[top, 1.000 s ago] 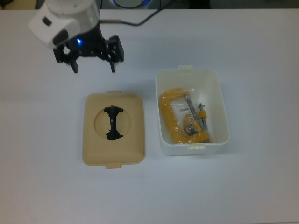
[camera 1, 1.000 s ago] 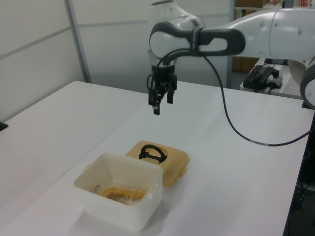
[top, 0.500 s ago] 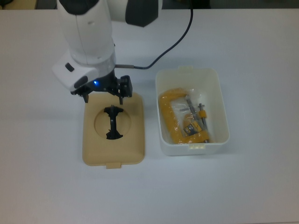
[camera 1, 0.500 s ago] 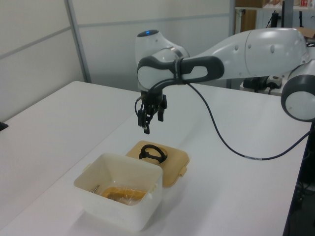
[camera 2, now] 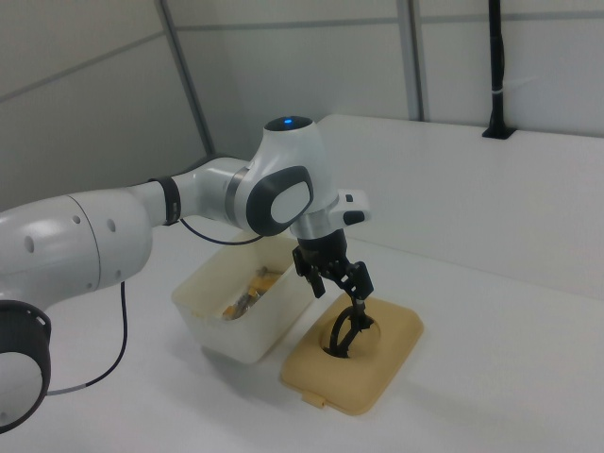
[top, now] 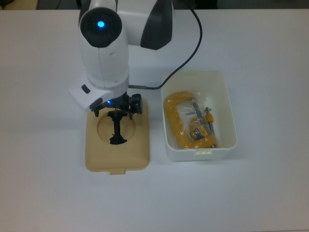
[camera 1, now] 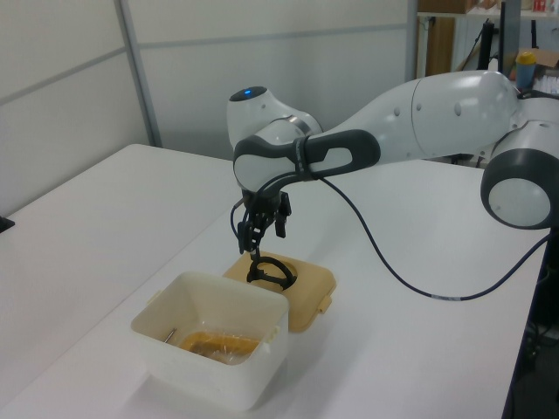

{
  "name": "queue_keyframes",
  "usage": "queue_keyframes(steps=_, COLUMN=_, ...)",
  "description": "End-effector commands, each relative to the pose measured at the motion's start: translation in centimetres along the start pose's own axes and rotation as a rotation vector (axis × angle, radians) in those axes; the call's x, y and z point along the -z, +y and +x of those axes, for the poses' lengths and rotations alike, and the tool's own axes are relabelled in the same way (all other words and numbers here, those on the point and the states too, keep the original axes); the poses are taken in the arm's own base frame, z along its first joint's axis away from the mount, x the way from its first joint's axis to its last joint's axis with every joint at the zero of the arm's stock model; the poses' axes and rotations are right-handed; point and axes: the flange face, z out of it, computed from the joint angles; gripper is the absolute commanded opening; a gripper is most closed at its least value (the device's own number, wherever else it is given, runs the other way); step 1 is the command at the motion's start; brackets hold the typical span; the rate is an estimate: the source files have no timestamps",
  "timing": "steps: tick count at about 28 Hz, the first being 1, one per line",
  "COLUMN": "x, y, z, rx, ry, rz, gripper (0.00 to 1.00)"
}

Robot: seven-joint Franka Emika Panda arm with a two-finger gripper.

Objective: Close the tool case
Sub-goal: 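Close the gripper on the black handle of the beige lid, then lift the lid by its handle and carry it over the white box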

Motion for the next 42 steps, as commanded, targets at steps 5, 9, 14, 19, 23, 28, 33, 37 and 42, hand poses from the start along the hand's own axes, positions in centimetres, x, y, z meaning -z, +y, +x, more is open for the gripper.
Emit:
queue_keyframes(steps=5, x=-2.4, y=-1.1, z=0.6, rx=-0.023, ry=0.019, rz=-0.035, gripper=0.96)
queue_keyframes(steps=9, x=-3.2, y=-1.2, z=0.6, rx=-0.02, ry=0.007, rz=-0.039, gripper=0.88)
queue_keyframes(steps=14, x=-4.0, y=-1.4, z=0.6, rx=-0.018, ry=-0.002, rz=-0.041, gripper=0.56)
queue_keyframes(steps=19, x=-3.9, y=-1.8, z=0.6, rx=-0.016, ry=-0.004, rz=-0.035, gripper=0.15)
queue_keyframes(steps=23, x=-3.4, y=-1.7, z=0.7, rx=-0.019, ry=0.003, rz=-0.03, gripper=0.0)
queue_keyframes(steps=28, x=-1.7, y=-1.1, z=0.6, rx=-0.021, ry=0.019, rz=-0.025, gripper=0.0)
queue_keyframes(steps=33, x=0.0, y=-0.2, z=0.0, rx=-0.006, ry=0.007, rz=-0.013, gripper=0.0)
queue_keyframes(steps=37, x=1.8, y=0.9, z=-0.6, rx=0.018, ry=-0.008, rz=-0.001, gripper=0.0)
queue_keyframes(steps=42, x=4.9, y=3.0, z=-1.4, rx=0.011, ry=-0.029, rz=0.03, gripper=0.0)
